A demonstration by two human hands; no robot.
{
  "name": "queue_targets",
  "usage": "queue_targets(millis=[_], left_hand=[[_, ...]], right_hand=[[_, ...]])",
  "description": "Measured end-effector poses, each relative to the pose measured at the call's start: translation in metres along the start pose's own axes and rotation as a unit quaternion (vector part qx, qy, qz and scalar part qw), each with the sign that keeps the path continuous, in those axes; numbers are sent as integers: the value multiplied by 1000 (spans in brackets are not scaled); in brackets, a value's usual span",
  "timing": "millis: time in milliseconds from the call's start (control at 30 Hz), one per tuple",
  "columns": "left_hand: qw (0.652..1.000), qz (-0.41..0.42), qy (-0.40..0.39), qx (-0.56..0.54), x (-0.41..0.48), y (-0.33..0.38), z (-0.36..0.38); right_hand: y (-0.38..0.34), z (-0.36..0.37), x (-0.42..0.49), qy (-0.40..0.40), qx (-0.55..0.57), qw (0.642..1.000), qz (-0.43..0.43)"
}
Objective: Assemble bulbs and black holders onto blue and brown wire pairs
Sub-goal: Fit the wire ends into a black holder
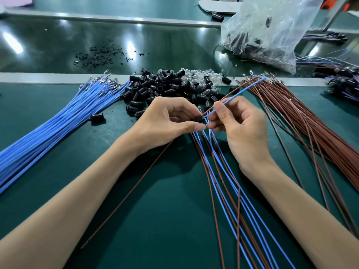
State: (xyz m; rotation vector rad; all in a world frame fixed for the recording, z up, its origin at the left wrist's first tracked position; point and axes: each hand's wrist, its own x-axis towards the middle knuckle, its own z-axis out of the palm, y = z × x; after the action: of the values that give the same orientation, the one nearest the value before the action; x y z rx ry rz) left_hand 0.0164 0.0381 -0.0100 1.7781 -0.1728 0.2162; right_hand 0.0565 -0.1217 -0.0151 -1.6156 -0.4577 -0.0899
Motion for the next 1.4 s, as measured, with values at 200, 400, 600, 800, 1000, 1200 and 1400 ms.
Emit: queue_targets(millis=[200, 400, 600, 800, 1000, 1200, 1400], left_hand=[[1000, 0, -1, 7, 0, 0, 0], [1000, 0, -6, 2, 0, 0, 0], [1000, -1, -10, 4, -1, -1, 0], [999, -13, -13, 27, 0, -2, 0], [999, -37, -3, 30, 1, -1, 2], [999, -40, -17, 20, 0, 2, 3], [998, -48, -26, 40, 0, 2, 3]], right_hand=[[0, -1, -1, -21, -18, 1000, 6], [0, -4, 2, 6, -19, 1000, 4], [4, -1, -1, -64, -22, 998, 15], [1, -3, 1, -66, -5, 997, 48], [-4, -5, 6, 17, 103, 987, 118], [-8, -5, 1, -68, 18, 993, 92], [-7, -10, 8, 18, 126, 977, 172]])
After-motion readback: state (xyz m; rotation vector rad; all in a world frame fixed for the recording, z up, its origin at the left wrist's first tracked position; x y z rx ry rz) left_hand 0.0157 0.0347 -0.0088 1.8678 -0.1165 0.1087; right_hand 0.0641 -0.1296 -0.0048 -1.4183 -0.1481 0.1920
